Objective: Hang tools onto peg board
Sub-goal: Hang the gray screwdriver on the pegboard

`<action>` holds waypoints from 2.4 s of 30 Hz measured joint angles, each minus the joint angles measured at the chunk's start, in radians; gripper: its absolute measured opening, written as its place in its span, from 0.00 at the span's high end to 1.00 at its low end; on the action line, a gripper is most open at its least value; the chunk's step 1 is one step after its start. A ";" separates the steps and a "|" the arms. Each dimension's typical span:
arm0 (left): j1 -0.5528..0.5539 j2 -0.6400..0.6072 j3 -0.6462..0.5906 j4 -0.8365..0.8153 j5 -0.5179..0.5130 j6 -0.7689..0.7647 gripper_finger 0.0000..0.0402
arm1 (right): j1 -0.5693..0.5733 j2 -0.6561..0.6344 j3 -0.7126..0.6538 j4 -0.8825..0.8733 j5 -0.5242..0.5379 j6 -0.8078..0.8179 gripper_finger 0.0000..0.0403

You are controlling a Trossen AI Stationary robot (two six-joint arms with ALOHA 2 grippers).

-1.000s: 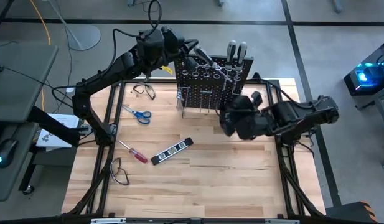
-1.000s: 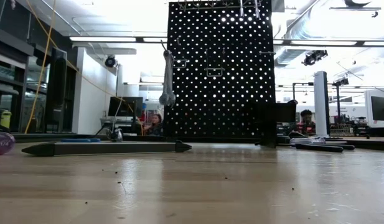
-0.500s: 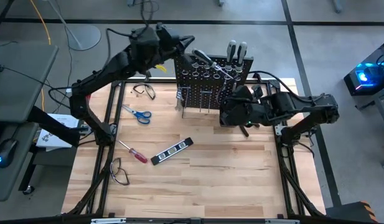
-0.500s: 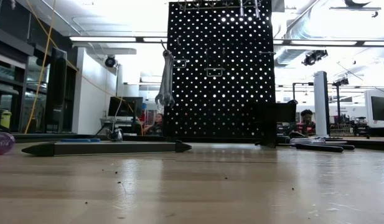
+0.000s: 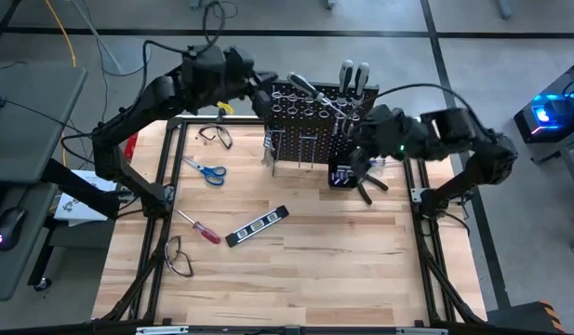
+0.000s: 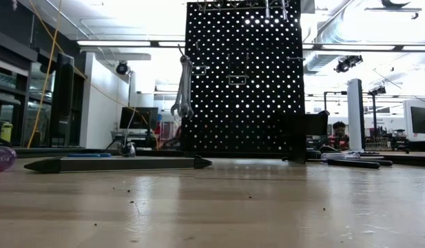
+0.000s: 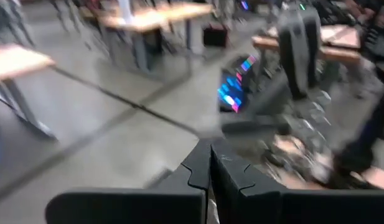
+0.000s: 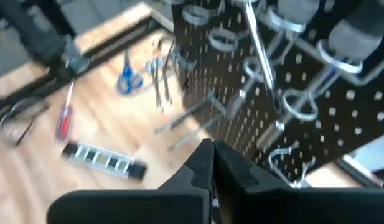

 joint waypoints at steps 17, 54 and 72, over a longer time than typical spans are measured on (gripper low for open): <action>-0.089 0.000 -0.026 -0.100 -0.149 -0.107 1.00 | -0.215 0.015 0.054 0.008 -0.285 -0.176 1.00; -0.068 -0.016 -0.024 -0.066 -0.204 -0.131 1.00 | -0.324 0.038 0.140 -0.060 -0.375 -0.263 1.00; -0.067 -0.016 -0.024 -0.065 -0.204 -0.132 1.00 | -0.343 0.069 0.136 -0.059 -0.393 -0.296 1.00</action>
